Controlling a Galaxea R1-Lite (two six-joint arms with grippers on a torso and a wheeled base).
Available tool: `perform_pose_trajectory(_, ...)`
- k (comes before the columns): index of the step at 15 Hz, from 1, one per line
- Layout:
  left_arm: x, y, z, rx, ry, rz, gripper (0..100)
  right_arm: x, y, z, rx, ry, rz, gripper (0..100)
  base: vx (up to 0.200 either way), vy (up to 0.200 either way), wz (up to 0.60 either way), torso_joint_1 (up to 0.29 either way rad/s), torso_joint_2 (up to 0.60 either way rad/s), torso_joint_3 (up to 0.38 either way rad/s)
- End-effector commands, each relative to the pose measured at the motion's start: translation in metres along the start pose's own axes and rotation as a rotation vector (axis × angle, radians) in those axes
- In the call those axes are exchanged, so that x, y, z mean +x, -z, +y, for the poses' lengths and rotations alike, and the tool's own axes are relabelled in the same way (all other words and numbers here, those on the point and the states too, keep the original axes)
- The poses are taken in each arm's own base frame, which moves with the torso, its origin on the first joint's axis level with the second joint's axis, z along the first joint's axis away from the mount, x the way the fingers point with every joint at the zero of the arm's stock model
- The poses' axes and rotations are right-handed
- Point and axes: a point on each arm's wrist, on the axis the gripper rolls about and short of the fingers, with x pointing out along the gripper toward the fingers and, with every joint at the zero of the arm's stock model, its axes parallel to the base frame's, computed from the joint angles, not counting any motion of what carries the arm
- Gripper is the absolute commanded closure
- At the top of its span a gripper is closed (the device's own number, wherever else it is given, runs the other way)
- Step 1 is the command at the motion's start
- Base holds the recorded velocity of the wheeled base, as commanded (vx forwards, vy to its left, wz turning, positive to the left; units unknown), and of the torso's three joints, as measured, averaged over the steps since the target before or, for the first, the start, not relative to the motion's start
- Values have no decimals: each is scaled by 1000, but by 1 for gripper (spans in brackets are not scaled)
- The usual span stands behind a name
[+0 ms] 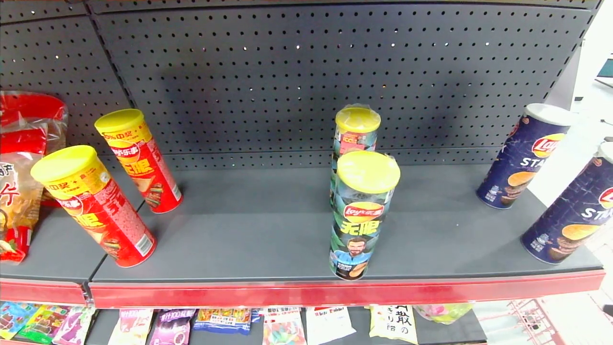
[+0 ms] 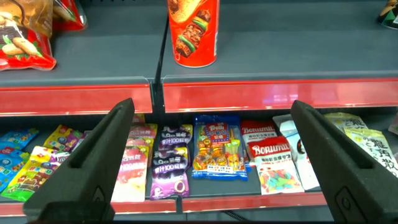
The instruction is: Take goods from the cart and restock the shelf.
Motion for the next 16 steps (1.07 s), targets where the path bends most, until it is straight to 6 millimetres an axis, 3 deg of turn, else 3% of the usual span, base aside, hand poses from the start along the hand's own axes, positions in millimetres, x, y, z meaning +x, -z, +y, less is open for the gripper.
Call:
perform_pose_trajectory(1, 0, 0, 0, 0, 0, 1, 0, -25, 55, 16, 34, 231, -156, 0, 0, 0, 0, 0, 0, 0)
perform_pose_trajectory(2, 0, 0, 0, 0, 0, 1, 0, -22, 67, 15, 44, 240, -169, 0, 0, 0, 0, 0, 0, 0)
perform_pose_trajectory(5, 0, 0, 0, 0, 0, 1, 0, -22, 68, 14, 168, 233, -293, 0, 0, 0, 0, 0, 0, 0)
perform_pose_trajectory(9, 0, 0, 0, 0, 0, 1, 0, -20, 68, 13, 149, 241, -332, 0, 0, 0, 0, 0, 0, 0)
perform_pose_trajectory(12, 0, 0, 0, 0, 0, 1, 0, -22, 69, 9, 101, 457, -307, 0, 0, 0, 0, 0, 0, 0)
perform_pose_trajectory(16, 0, 0, 0, 0, 0, 1, 0, -20, 69, 13, 69, 272, -316, 0, 0, 0, 0, 0, 0, 0)
